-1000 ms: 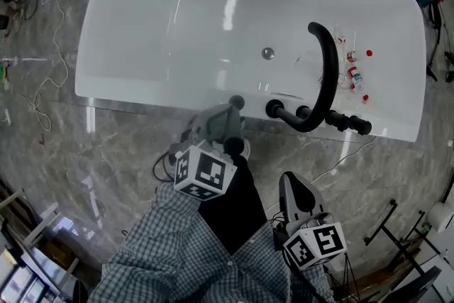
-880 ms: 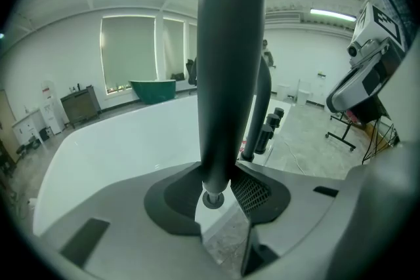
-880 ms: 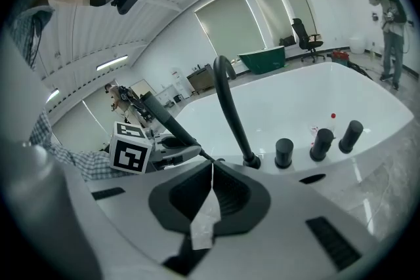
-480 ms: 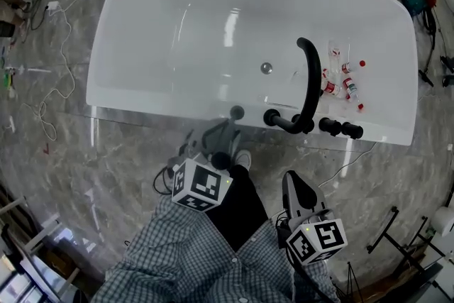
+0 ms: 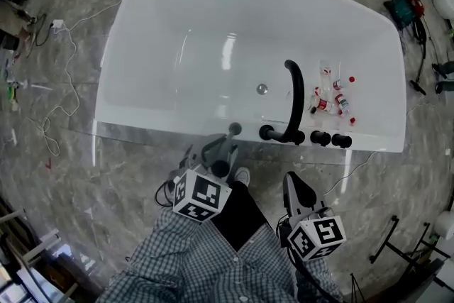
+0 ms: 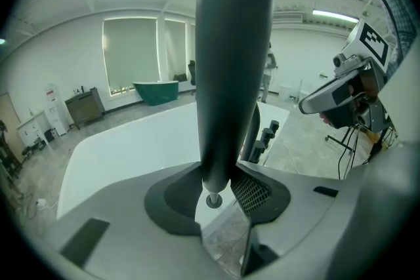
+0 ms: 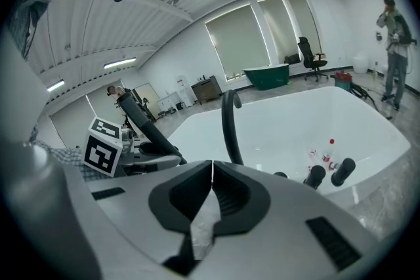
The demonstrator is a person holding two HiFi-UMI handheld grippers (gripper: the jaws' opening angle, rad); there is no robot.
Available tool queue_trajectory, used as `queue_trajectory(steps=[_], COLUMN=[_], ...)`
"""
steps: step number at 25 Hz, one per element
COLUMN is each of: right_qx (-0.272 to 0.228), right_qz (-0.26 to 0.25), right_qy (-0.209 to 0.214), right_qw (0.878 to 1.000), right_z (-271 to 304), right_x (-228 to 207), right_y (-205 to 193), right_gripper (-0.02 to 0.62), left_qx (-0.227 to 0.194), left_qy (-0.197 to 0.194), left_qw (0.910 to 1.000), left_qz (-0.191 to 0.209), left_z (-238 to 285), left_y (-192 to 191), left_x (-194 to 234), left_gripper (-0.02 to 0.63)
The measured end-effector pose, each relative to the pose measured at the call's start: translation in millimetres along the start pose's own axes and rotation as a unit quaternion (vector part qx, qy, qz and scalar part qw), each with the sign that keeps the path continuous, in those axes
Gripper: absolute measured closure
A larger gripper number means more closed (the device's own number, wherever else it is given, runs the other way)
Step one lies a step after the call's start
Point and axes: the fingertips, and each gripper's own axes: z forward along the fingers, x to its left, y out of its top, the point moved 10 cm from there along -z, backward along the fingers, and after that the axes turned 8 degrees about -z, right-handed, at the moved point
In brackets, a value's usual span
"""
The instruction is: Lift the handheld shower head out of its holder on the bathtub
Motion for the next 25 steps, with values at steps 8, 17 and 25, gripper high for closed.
queue_trajectory(steps=[8, 17, 25], right_qx=[-0.029, -0.049, -0.085], right_qz=[-0.016, -0.031, -0.047], right_qy=[-0.003, -0.005, -0.013], right_qw=[0.999, 0.998, 0.995], right_z=[-14.0, -26.5, -38.7], right_x=[1.5, 5.3, 1.0], right_y=[28.7, 48.6, 73.2], right_gripper=[0.577, 0.577, 0.577], left_qx=[-0.006, -0.029, -0.042], left_qy=[0.005, 0.003, -0.001], left_qw=[1.0, 0.9995, 0.9991], left_qz=[0.001, -0.01, 0.0], left_z=[-27.6, -54.6, -84.3], left_y=[26.6, 52.7, 73.4], left_x=[0.2, -1.2, -11.0], left_gripper=[0.466, 0.466, 0.466])
